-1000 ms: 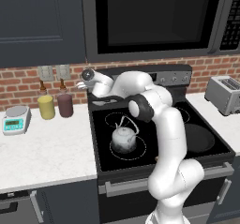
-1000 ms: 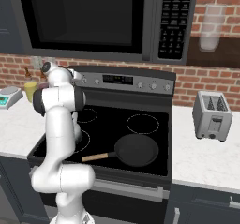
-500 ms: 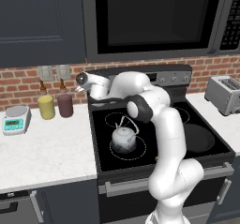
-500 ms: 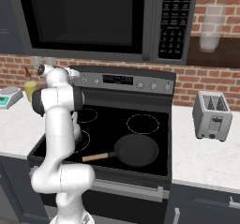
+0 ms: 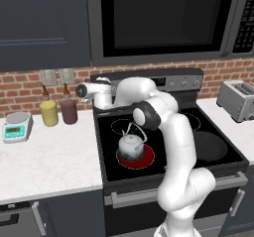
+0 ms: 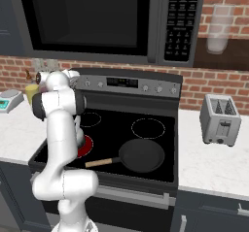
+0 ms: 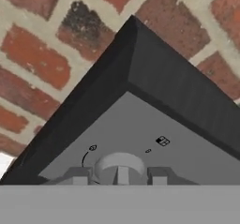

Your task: Pick the kettle from the counter and place it on a stove burner. Then turn the burner on.

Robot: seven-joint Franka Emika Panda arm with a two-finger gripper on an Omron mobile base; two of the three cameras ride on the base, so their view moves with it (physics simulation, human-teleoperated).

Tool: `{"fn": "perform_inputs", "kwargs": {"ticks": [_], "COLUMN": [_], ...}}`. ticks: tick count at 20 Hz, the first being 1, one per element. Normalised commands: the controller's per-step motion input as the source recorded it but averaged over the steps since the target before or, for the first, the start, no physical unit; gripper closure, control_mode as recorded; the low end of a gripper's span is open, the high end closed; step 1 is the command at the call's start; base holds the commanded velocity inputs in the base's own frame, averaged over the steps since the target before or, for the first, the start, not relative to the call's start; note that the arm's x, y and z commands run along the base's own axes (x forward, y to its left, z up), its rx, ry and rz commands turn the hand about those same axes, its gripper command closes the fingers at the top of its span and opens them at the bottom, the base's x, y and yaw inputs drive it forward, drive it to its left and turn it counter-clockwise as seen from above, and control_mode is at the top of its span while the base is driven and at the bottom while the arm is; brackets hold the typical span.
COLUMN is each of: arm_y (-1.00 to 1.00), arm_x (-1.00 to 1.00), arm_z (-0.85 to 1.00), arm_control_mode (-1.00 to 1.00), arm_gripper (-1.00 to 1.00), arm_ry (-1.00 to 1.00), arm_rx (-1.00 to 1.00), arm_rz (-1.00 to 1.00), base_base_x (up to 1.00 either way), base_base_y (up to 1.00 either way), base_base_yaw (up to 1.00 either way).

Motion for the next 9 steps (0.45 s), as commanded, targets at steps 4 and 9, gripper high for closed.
{"fn": "perform_inputs", "kwargs": {"ticks": [4, 9], "arm_y": [0.00, 0.00], "arm_x": [-0.10, -0.01], "arm_z": [0.00, 0.00], "arm_control_mode": [-1.00, -1.00], "arm_gripper": [1.00, -1.00], "arm_ry": [-0.03, 0.00], "arm_rx": [-0.14, -0.01], "arm_rz": [0.15, 0.02], "base_base_x": [0.00, 0.00], "base_base_y": [0.00, 0.00], "base_base_yaw": [0.00, 0.00]}}
